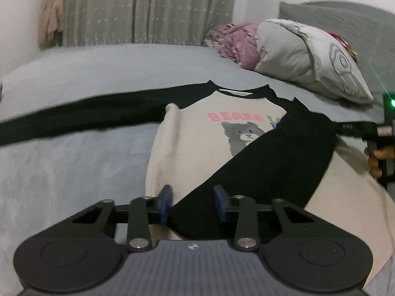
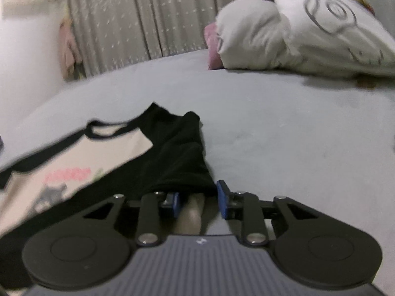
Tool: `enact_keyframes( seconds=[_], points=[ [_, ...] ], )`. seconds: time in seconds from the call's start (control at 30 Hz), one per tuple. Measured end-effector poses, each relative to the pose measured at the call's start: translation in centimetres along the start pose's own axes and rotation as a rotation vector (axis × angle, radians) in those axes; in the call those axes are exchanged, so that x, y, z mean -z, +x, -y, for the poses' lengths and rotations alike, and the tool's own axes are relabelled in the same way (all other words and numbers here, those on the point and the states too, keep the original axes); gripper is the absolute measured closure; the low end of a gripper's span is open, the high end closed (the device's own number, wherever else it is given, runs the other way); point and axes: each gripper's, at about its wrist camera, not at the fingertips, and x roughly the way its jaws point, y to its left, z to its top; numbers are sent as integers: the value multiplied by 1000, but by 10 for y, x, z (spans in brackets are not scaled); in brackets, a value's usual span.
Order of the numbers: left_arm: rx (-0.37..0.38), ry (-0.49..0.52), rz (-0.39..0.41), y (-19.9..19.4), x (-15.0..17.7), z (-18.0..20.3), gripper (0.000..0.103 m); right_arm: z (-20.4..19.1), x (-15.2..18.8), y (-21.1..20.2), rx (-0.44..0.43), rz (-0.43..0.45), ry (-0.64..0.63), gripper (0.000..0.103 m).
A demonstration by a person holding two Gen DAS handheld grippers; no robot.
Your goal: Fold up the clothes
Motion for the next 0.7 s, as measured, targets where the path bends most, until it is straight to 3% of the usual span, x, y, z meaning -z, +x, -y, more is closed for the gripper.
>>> enact_keyframes(
  seconds=[0.13, 0.17, 0.2, 0.27, 0.33, 0.5, 0.53, 0.7],
  points=[
    [-13, 91, -31, 6, 1, 6, 70, -6, 1, 0, 29, 2, -50, 72],
    [-9, 88, -37, 6, 0, 6, 88, -7, 2, 1, 35, 5, -58, 72],
    [-5, 88, -42, 5, 0, 5, 99, -7, 2, 1, 42, 7, -65, 72],
    [-20, 94, -48, 2, 0, 7, 101, -6, 2, 1, 47, 8, -67, 70],
    [-53, 88, -46, -3, -2, 8, 101, -4, 2, 1, 61, 8, -73, 60],
    [-118, 38, -65, -9, -2, -2, 101, -3, 4, -1, 99, 3, -123, 53],
    [-127, 35, -72, -8, -2, -4, 101, -2, 4, -2, 111, 3, -131, 47],
    [-147, 87, -84, -3, 1, 2, 101, 2, 5, -4, 177, -15, -201, 37]
  ],
)
